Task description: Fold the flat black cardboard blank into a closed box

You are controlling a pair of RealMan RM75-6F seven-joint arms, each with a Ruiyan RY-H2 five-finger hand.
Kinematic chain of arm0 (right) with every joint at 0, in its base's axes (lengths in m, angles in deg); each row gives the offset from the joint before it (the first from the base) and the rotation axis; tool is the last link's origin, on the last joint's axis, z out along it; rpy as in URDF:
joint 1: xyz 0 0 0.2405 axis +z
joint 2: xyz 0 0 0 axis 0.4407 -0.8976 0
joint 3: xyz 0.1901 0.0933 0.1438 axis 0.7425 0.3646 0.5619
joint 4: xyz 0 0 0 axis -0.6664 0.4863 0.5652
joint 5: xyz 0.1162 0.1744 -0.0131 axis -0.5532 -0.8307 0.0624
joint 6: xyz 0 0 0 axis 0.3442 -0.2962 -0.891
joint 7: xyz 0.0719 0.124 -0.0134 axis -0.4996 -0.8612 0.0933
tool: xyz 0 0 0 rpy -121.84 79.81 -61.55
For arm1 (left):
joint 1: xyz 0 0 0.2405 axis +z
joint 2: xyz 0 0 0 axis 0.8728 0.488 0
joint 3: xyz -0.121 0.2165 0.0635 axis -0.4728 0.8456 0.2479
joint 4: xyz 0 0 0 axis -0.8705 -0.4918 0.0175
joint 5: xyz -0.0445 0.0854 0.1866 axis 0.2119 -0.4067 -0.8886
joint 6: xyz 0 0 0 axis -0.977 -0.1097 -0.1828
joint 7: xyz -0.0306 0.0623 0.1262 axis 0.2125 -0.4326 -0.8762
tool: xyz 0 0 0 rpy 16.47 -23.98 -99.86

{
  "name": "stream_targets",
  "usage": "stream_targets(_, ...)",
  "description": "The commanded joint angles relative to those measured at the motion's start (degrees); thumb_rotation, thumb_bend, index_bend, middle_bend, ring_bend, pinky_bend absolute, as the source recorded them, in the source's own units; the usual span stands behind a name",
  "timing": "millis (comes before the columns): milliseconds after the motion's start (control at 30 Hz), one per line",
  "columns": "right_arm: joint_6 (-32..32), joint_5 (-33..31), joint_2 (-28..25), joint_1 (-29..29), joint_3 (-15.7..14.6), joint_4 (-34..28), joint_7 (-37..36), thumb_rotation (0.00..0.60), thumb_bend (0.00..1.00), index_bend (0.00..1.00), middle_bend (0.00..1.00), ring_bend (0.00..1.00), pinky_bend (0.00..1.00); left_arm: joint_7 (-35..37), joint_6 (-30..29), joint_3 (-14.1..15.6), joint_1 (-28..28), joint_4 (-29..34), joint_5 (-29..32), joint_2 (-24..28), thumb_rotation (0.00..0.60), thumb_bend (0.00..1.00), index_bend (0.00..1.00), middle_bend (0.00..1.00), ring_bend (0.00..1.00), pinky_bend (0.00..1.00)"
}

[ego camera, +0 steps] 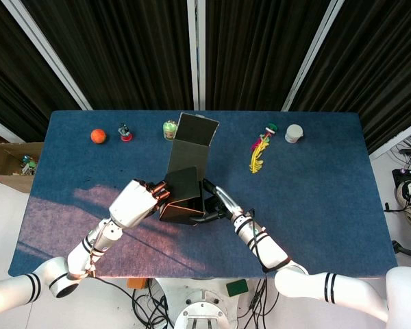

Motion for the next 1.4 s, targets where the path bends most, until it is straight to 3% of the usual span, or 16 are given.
stream_targets(33, -0.54, 0.22, 0.42, 0.51, -0.32, 0.55, 0.30, 0.600, 0.43, 0.42, 0.47, 0.81, 1.00, -0.02, 0.00, -0.14, -0.58, -0.65, -0.27, -0.41, 0.600, 0.29, 0.33, 0.33, 0.81, 1.00)
stream_targets(500, 0.40, -0.84, 0.91, 2.82, -1.36, 2.97, 0.26, 0.600, 0.43, 0.42, 0.47, 0.81, 1.00, 1.73, -3.02, 0.98, -0.50, -4.89, -0.44, -1.76, 0.600, 0.28, 0.30, 0.30, 0.79, 1.00)
stream_targets(967, 1.23, -2.75, 2.05, 4.99, -2.48, 6.69, 1.89, 0.600, 0.43, 0.42, 0.47, 0.81, 1.00, 7.92, -9.02, 3.22, 0.99, -15.90, -1.26, -7.79, 0.600, 0.27, 0.29, 0.29, 0.79, 1.00)
stream_targets(1400, 1.13, -3.34, 2.96, 6.03, -3.32, 8.65, 3.41, 0.600, 0.43, 0.42, 0.47, 0.81, 1.00, 8.26, -7.17, 4.89, -0.46, -20.29, -1.57, -9.77, 0.600, 0.27, 0.30, 0.29, 0.79, 1.00)
